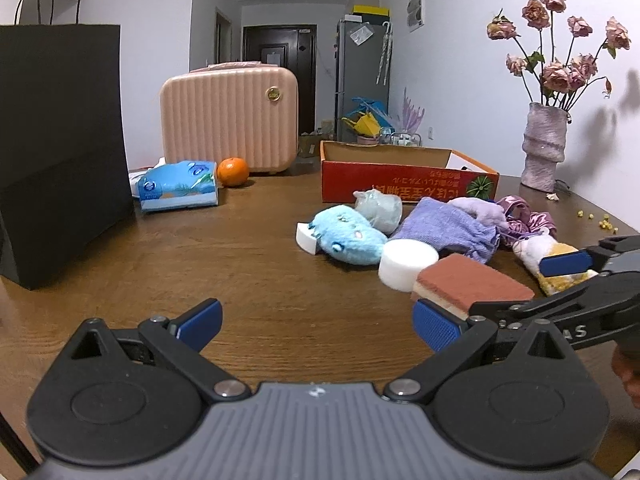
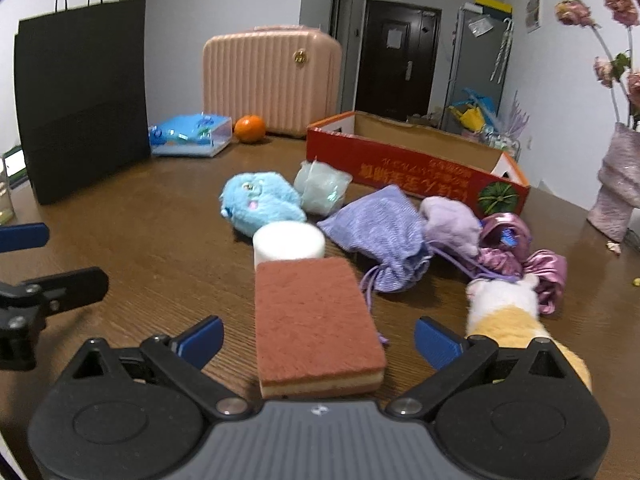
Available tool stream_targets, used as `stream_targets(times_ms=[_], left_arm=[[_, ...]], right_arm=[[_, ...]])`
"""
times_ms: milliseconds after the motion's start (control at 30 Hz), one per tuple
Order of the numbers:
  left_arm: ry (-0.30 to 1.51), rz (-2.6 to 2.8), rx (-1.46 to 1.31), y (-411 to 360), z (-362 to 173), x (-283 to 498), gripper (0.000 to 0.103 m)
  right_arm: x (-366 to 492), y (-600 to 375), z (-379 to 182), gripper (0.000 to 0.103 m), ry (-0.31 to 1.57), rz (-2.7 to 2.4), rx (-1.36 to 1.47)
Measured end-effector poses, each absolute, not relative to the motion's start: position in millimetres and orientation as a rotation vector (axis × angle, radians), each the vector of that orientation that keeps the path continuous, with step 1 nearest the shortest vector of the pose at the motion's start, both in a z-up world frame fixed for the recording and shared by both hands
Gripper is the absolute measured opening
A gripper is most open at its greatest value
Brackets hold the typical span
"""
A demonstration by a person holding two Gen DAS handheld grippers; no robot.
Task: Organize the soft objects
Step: 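Lower the right gripper onto the red-and-tan sponge and close it, then lift the sponge with the right gripper while the left gripper grasps the white round sponge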
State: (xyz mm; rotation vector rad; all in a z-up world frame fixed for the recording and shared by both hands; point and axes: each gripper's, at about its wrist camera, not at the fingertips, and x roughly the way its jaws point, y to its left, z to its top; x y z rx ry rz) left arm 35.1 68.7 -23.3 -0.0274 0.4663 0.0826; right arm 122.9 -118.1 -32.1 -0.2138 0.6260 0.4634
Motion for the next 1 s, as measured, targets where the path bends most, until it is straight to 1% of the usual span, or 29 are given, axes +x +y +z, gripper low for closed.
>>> stream_targets(times_ms=[67, 200, 300, 433, 500, 533, 733, 1000], left_arm=[[0.469, 0.080, -0.033, 70.6, -24.6, 35.7, 0.103], [0.477, 0.088, -0.041, 73.8, -26.3, 37.2, 0.103], [0.481, 0.093, -0.046, 75.7, -27.4, 38.6, 0.103], [0.483, 0.095, -0.051, 76.5, -28.2, 39.1, 0.103], [0.484, 0.096, -0.053, 76.8, -28.6, 39.3, 0.103], [0.484, 0.097, -0.053, 76.8, -28.7, 39.2, 0.103], [0.482, 0.095, -0.052, 76.9, -28.7, 39.1, 0.103], [0.483, 0.089, -0.049, 72.0, -25.9, 39.7, 0.103]], right_arm=[[129.8, -114.2, -36.8, 0.096, 0.643, 0.472, -0.217], [141.6, -109.4, -44.2, 0.094, 0.665, 0.484, -0.216], [147.5, -107.2, -47.3, 0.090, 0.674, 0.490, -0.219], [151.2, -106.8, -51.2, 0.079, 0.690, 0.503, -0.216], [151.9, -106.6, -52.5, 0.077, 0.692, 0.506, -0.217], [152.0, -106.6, -52.8, 0.073, 0.693, 0.507, -0.217], [151.2, -111.1, -52.8, 0.071, 0.687, 0.517, -0.199], [139.2, -120.0, -41.1, 0.071, 0.632, 0.523, -0.180]])
